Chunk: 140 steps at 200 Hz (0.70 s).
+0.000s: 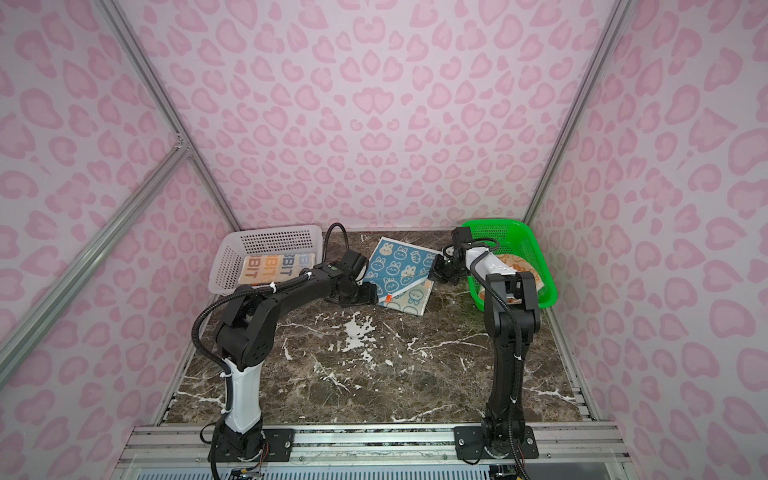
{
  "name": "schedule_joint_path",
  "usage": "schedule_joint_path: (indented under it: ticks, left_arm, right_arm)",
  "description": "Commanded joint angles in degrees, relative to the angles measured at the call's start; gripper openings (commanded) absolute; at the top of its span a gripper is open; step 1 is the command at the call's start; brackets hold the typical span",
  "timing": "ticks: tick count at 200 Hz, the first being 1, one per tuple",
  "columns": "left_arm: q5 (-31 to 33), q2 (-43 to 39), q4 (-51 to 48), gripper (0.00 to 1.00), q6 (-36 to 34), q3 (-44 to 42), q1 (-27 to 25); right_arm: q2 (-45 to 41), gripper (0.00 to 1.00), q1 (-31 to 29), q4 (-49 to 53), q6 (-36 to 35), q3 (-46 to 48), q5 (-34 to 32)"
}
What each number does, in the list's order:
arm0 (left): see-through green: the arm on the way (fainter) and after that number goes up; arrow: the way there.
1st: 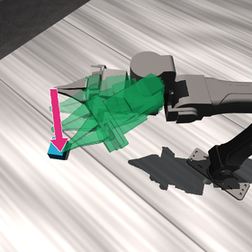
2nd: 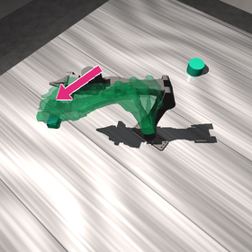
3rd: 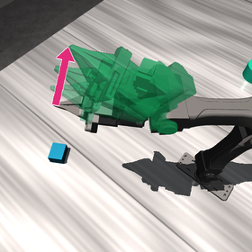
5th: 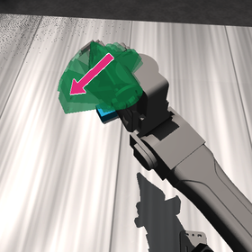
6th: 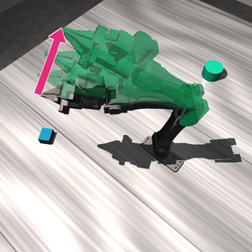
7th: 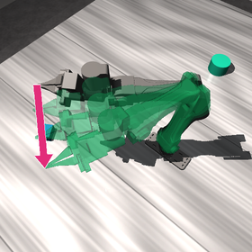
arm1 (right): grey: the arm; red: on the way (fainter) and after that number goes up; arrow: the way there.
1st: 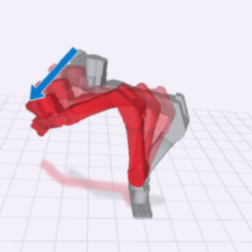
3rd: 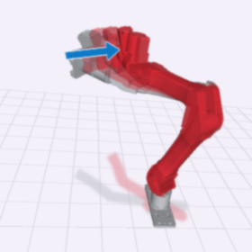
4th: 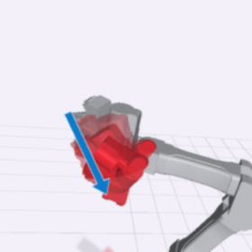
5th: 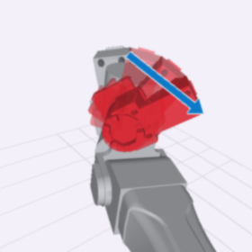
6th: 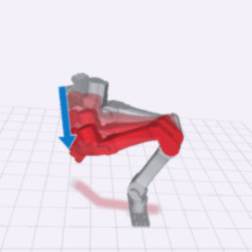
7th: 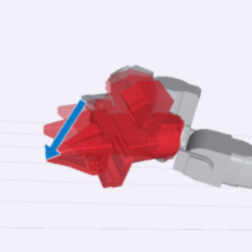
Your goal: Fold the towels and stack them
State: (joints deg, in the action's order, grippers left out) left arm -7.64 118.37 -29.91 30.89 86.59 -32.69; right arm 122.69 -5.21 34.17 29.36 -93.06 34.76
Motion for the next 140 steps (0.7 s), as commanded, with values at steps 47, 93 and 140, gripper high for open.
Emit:
schedule_joint_path:
  ticks: [47,93,140]
  left_arm:
    - [1.54,4.43,-2.31,0.52,-2.11,3.41,-0.49]
    - [3.33,6.56,-3.51,0.41,-2.43,4.02,-0.88]
    - [4.59,7.79,-5.48,0.26,-4.07,4.66,-2.57]
  right_arm:
    - [-0.78,0.0,-0.03,-0.67,-0.54,1.16,0.75]
    - [-1.49,0.0,-0.14,-1.44,-0.4,2.16,1.0]
    - [-1.84,0.0,-0.24,-1.78,-0.3,2.97,0.92]
